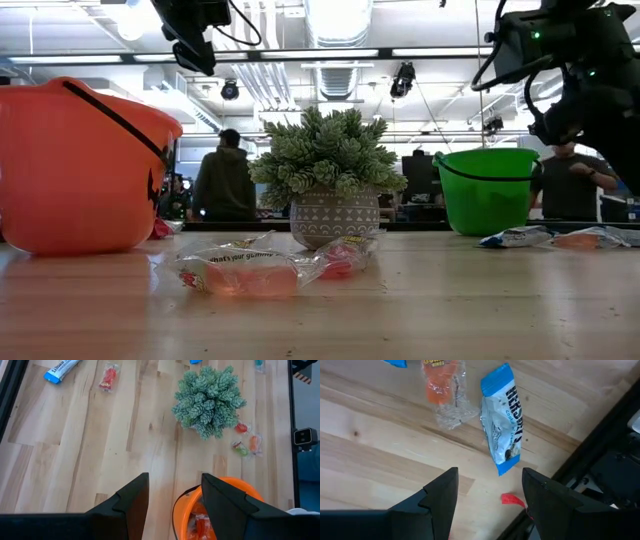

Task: Sort candy
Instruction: Put the white chocolate into the white bucket

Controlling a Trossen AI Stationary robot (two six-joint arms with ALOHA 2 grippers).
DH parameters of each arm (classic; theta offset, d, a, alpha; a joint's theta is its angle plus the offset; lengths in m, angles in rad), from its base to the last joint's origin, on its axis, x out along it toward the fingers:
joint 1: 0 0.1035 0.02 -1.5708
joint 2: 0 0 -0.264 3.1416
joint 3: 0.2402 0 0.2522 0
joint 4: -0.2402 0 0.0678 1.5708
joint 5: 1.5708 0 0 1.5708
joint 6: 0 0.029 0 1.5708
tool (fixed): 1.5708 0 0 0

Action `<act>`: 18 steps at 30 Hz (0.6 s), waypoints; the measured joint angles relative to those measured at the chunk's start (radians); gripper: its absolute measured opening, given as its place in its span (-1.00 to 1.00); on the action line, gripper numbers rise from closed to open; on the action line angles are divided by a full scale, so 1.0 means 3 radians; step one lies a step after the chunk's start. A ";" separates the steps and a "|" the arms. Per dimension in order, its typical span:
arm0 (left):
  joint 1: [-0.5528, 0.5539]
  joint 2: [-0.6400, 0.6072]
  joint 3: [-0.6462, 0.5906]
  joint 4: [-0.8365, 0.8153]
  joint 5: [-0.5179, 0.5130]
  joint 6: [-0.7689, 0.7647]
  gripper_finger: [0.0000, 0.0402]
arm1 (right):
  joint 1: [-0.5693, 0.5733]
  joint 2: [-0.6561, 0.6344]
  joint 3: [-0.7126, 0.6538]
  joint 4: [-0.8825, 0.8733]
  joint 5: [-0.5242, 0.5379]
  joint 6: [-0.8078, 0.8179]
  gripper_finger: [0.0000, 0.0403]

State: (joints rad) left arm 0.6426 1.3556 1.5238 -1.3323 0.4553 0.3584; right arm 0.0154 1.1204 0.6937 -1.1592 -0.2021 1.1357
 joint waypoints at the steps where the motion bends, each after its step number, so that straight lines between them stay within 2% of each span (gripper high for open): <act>1: 0.0000 0.0000 0.0000 0.0000 0.0000 0.0000 -0.18 | 0.0000 0.0022 0.0000 0.0007 -0.0001 -0.0007 0.04; 12: 0.0000 0.0001 0.0000 -0.0001 0.0000 0.0000 -0.18 | 0.0000 0.0096 -0.0021 0.0293 0.0082 -0.0267 0.04; 18: 0.0000 0.0001 0.0000 -0.0001 0.0000 0.0000 -0.18 | -0.0001 0.0094 -0.0046 0.0186 0.0072 -0.0423 0.04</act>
State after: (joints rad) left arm 0.6427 1.3560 1.5238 -1.3327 0.4553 0.3584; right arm 0.0151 1.1485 0.6801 -1.1035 -0.1804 1.0088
